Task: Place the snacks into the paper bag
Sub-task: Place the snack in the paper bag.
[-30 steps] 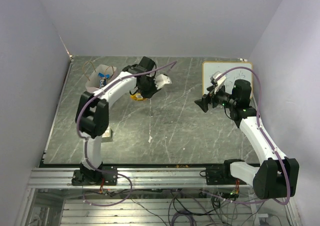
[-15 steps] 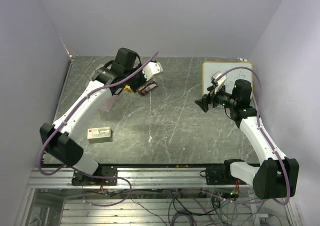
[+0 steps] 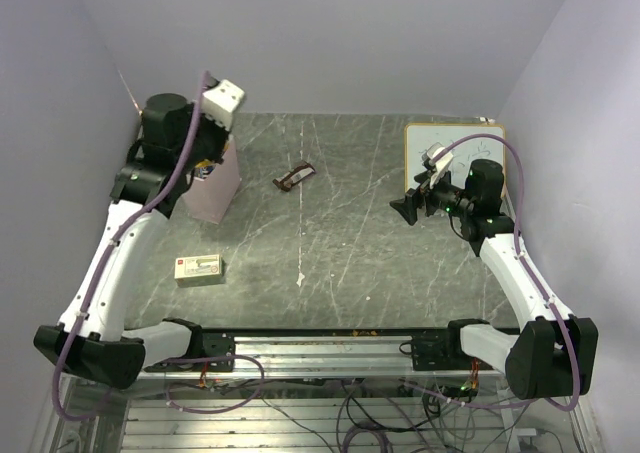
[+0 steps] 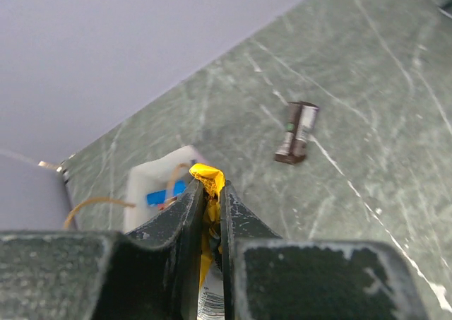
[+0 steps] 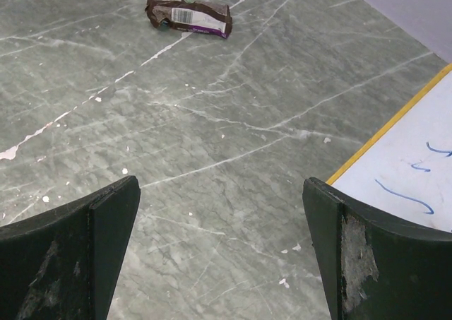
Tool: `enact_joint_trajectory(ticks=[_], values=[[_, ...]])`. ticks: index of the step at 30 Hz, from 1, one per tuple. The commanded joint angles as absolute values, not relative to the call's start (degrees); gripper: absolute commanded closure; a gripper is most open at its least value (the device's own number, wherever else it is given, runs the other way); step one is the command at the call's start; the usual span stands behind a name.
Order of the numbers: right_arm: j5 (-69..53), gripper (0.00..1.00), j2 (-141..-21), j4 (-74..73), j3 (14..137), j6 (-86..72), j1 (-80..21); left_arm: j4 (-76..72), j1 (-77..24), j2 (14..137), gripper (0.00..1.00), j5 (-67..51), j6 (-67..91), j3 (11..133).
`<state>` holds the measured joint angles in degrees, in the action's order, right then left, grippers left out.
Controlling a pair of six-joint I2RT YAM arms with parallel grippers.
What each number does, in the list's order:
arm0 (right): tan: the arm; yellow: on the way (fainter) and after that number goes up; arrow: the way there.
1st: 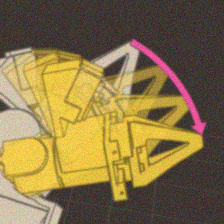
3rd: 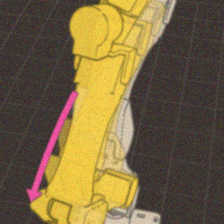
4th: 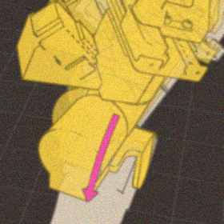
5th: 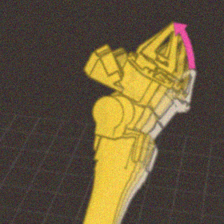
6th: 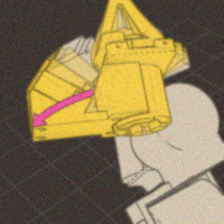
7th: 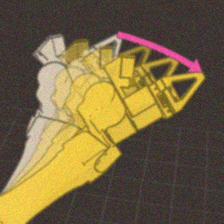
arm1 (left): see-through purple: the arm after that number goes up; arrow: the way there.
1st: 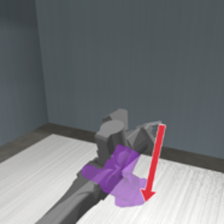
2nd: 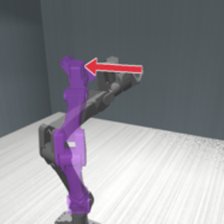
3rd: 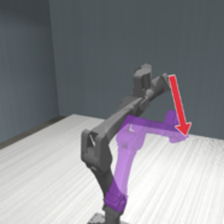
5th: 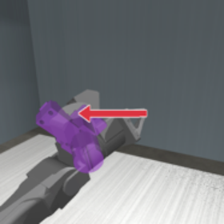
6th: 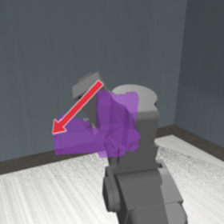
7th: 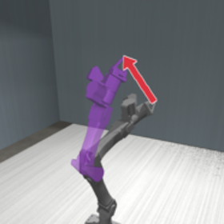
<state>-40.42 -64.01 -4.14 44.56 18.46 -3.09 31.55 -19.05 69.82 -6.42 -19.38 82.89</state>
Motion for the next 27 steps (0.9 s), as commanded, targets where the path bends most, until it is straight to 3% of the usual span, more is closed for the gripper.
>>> enact_joint_trajectory(ticks=[1,14,27], values=[[-41.4,0.0,-64.1,-3.5,45.2,18.8,-2.7,24.0,-12.6,66.3,0.93,-5.7,-12.3,81.2],[-41.2,0.0,-63.4,-3.5,44.9,18.9,-2.6,18.2,-1.6,73.8,0.93,-10.9,-9.9,82.0],[-42.7,0.0,-62.8,-3.6,45.0,18.7,-2.5,16.5,-0.9,84.0,0.91,-18.1,-11.0,84.1]])
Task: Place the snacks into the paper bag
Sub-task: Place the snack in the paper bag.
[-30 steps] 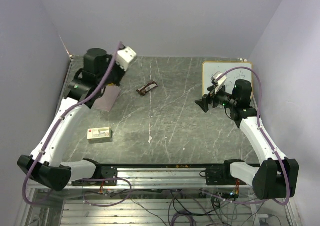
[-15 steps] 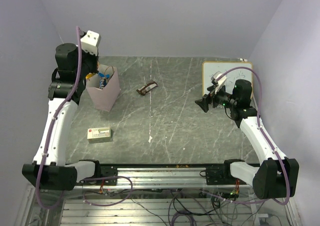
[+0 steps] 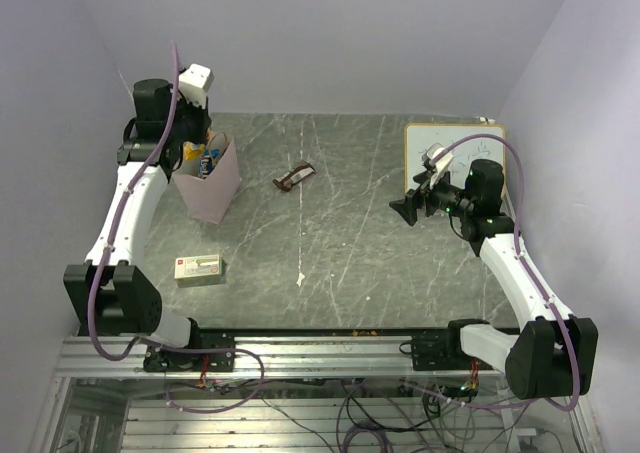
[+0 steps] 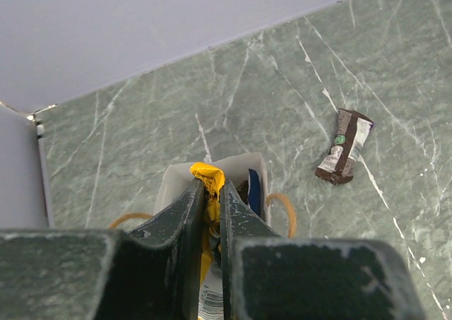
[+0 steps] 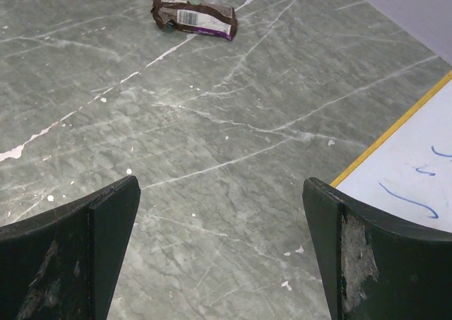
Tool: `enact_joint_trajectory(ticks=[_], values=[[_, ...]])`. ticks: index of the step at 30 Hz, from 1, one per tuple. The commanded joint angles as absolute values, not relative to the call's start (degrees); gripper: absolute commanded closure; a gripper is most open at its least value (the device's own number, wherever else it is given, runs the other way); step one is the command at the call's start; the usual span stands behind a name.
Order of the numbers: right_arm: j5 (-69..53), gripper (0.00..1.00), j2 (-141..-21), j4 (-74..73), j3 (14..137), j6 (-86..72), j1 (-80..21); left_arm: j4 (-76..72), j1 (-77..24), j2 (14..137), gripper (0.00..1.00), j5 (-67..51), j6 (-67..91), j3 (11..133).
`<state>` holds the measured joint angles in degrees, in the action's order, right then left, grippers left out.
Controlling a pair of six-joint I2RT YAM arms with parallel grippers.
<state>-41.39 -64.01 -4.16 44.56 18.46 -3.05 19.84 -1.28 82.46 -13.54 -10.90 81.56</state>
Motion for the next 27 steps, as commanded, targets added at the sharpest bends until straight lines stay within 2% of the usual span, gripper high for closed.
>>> enact_joint_trajectory(ticks=[1,14,27], values=[[-42.8,0.0,-62.8,-3.5,45.0,18.6,-2.5,16.2,-0.9,84.6,0.9,-18.7,-10.8,84.0],[-43.4,0.0,-62.9,-3.2,44.7,18.4,-2.5,14.6,-0.9,89.7,0.87,-21.0,-9.3,82.2],[-43.7,0.0,-63.0,-3.1,44.6,18.7,-2.5,20.4,-0.9,91.6,0.8,-15.9,-10.0,83.1]])
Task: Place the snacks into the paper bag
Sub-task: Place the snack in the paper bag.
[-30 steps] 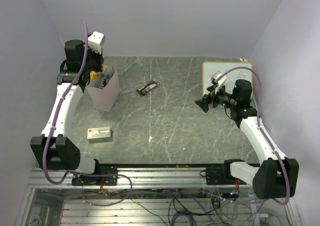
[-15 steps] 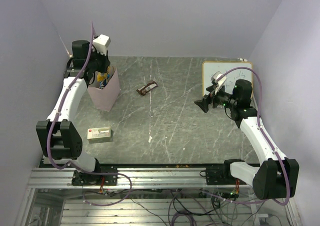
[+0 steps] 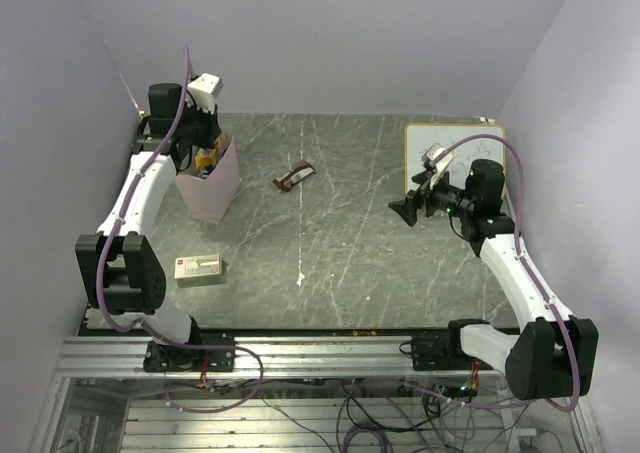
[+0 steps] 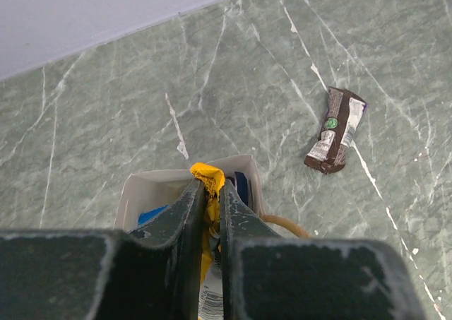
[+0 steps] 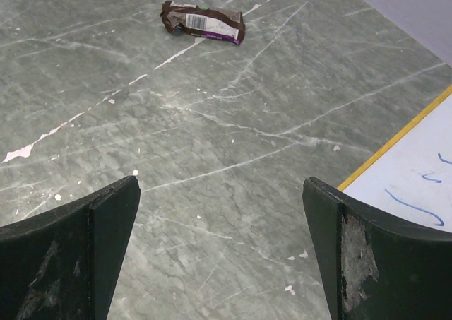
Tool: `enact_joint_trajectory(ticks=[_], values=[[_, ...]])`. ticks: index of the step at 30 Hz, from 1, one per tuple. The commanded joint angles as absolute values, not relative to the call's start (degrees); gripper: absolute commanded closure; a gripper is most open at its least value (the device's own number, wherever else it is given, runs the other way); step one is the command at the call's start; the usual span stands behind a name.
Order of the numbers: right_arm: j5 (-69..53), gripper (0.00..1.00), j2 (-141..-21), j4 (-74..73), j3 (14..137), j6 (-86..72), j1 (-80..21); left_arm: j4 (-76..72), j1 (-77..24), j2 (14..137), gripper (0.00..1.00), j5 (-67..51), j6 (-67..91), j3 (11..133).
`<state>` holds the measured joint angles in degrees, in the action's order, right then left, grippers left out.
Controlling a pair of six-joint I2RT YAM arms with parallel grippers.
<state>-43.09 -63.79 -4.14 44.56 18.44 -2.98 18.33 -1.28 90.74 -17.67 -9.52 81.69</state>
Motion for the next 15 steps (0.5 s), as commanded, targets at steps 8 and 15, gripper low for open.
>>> enact_joint_trajectory(ticks=[8,15], values=[[-43.7,0.0,-63.1,-3.1,44.5,18.7,-2.5,24.7,-0.9,92.3,0.74,-14.1,-11.6,84.8],[-43.8,0.0,-63.7,-2.9,44.5,18.6,-2.5,25.6,-0.9,92.0,0.64,-12.5,-12.5,86.9]])
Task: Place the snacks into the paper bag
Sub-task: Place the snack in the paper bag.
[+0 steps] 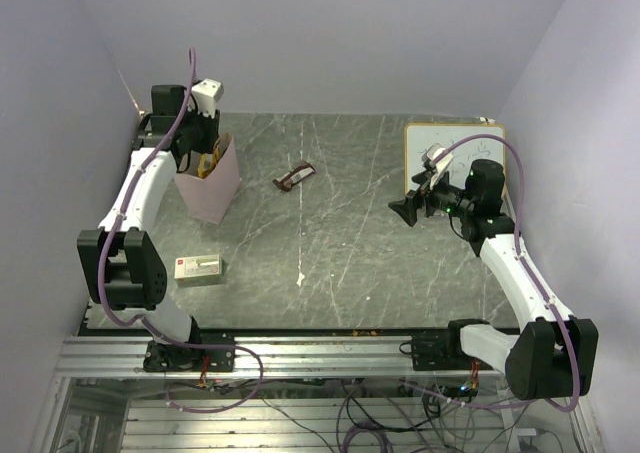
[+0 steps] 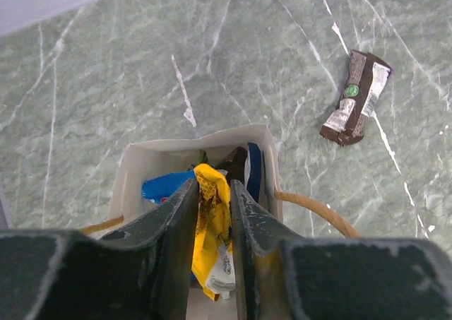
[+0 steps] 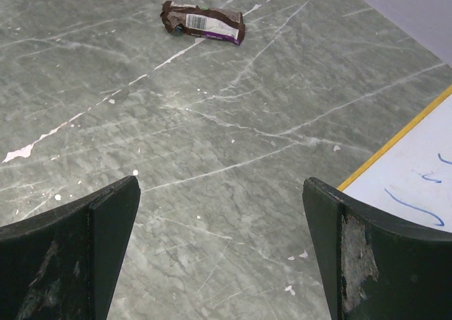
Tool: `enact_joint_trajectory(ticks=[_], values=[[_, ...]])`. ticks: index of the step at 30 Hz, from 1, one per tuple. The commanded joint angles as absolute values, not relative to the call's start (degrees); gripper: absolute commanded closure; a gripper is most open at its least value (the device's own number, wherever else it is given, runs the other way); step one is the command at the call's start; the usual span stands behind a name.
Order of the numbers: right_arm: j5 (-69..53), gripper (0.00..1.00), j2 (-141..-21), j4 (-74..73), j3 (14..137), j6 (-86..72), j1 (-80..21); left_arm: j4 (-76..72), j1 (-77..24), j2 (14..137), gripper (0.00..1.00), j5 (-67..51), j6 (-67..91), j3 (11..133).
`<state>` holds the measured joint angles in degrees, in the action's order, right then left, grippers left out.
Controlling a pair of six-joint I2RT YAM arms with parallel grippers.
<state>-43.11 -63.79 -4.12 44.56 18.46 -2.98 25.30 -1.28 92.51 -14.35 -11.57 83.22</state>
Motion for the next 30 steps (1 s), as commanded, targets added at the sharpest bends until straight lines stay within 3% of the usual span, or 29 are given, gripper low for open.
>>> enact_joint_trajectory(ticks=[1,9,18,20,24,30], values=[[-43.8,0.0,-63.7,-3.0,44.5,18.7,-2.5,25.8,-0.9,92.0,0.63,-12.2,-12.6,87.2],[-43.8,0.0,-64.0,-3.0,44.6,18.7,-2.5,26.8,-0.9,91.3,0.52,-10.8,-13.2,89.2],[-43.7,0.0,-63.9,-3.1,44.5,18.8,-2.5,24.6,-0.9,87.1,0.5,-9.1,-13.2,86.8],[-43.6,0.0,-63.8,-3.1,44.6,18.9,-2.5,23.1,-0.9,85.0,0.46,-8.8,-13.0,86.2],[-43.1,0.0,-63.6,-3.0,44.5,18.7,-2.5,20.5,-0.9,80.9,0.25,-10.1,-11.6,85.3],[-41.4,0.0,-62.2,-2.5,44.8,17.6,-2.5,22.8,-0.9,79.0,0.11,-20.0,-9.7,89.2]])
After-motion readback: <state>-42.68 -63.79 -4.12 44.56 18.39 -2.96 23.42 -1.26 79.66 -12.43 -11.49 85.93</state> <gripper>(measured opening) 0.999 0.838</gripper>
